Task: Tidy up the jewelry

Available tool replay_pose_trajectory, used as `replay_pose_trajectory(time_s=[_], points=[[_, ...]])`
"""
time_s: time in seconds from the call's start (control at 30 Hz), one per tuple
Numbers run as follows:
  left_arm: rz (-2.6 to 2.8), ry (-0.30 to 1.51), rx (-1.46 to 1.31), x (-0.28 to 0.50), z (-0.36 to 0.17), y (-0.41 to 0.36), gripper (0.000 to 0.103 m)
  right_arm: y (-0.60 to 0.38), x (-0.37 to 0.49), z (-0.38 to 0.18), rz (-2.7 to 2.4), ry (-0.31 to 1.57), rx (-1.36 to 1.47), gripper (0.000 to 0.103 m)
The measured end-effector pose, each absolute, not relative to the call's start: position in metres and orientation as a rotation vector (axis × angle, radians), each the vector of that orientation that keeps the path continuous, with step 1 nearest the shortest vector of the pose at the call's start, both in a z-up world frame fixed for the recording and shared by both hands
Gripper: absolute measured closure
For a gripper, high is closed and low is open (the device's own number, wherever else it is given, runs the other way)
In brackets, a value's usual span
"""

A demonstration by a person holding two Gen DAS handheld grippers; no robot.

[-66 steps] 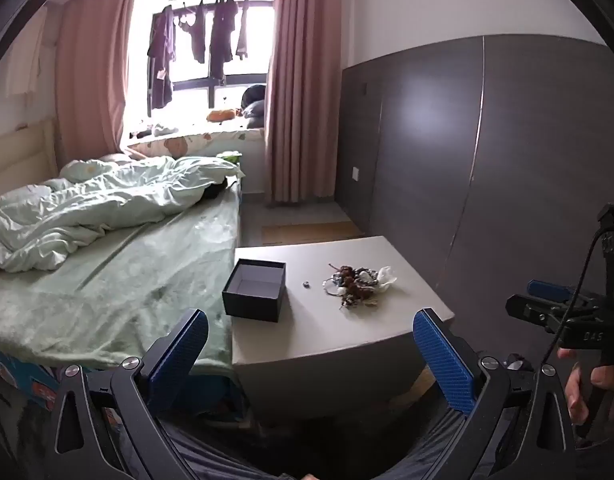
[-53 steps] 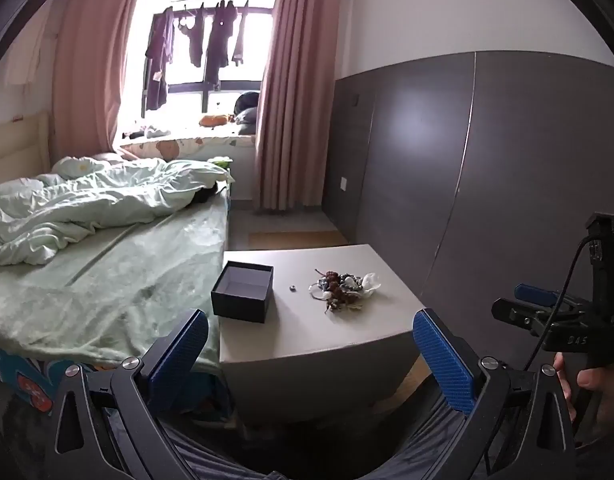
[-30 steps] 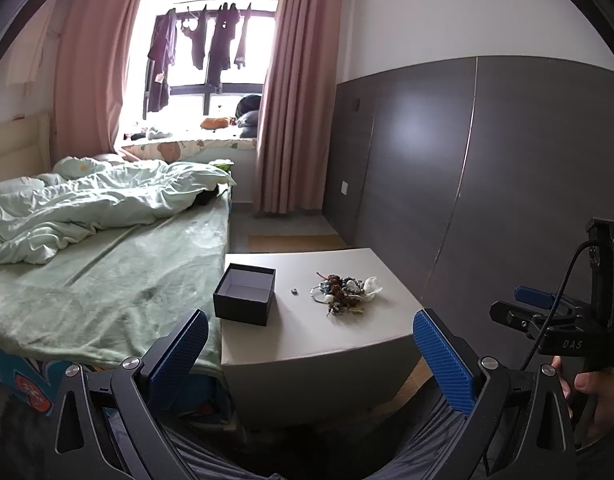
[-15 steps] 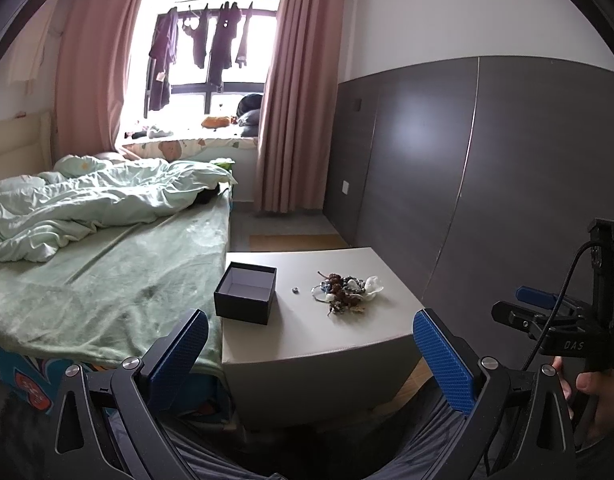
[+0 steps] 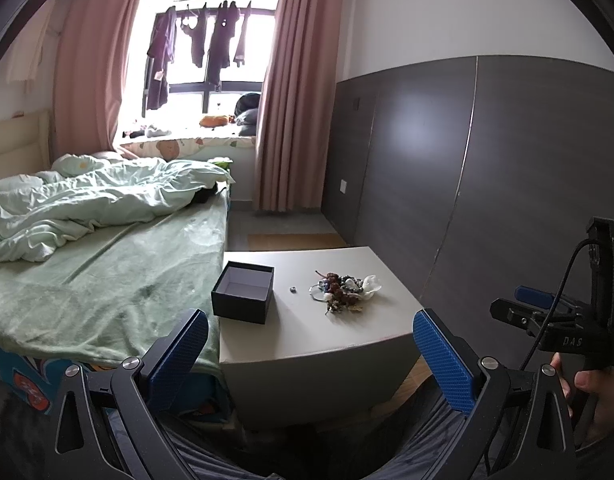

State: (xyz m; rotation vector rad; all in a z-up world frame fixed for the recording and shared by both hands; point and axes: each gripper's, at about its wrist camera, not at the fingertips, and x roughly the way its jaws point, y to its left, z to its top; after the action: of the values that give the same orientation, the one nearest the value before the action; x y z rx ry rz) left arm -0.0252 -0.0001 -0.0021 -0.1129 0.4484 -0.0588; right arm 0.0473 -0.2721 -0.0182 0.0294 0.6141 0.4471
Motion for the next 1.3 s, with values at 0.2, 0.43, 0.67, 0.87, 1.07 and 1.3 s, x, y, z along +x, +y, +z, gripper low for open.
replay_pose_trajectory(time_s=[0.2,0.43,0.67,0.87,1.07,1.3], points=[[-0.076,0.457,-0.124,-0.018,-0.005,0.001,0.001,-0.274,0.045,-0.017,0.433,0.608,0.032,0.0],[-0.089,0.478,-0.133,-0.003,-0.01,0.001,0.001,-0.273,0.052,-0.025,0.42,0.631,0.028,0.0],[-0.097,0.522,-0.138,0.021,-0.018,-0.005,0.001,-0.278,0.063,-0.038,0.407,0.655,0.057,0.0],[-0.118,0.564,-0.135,0.05,-0.025,-0.014,0.001,-0.282,0.076,-0.048,0.398,0.663,0.063,0.0],[-0.152,0.627,-0.139,0.087,-0.038,-0.024,0.003,-0.291,0.098,-0.062,0.384,0.688,0.078,0.0],[-0.172,0.721,-0.172,0.132,-0.067,-0.027,0.016,-0.3,0.132,-0.09,0.355,0.753,0.075,0.007]])
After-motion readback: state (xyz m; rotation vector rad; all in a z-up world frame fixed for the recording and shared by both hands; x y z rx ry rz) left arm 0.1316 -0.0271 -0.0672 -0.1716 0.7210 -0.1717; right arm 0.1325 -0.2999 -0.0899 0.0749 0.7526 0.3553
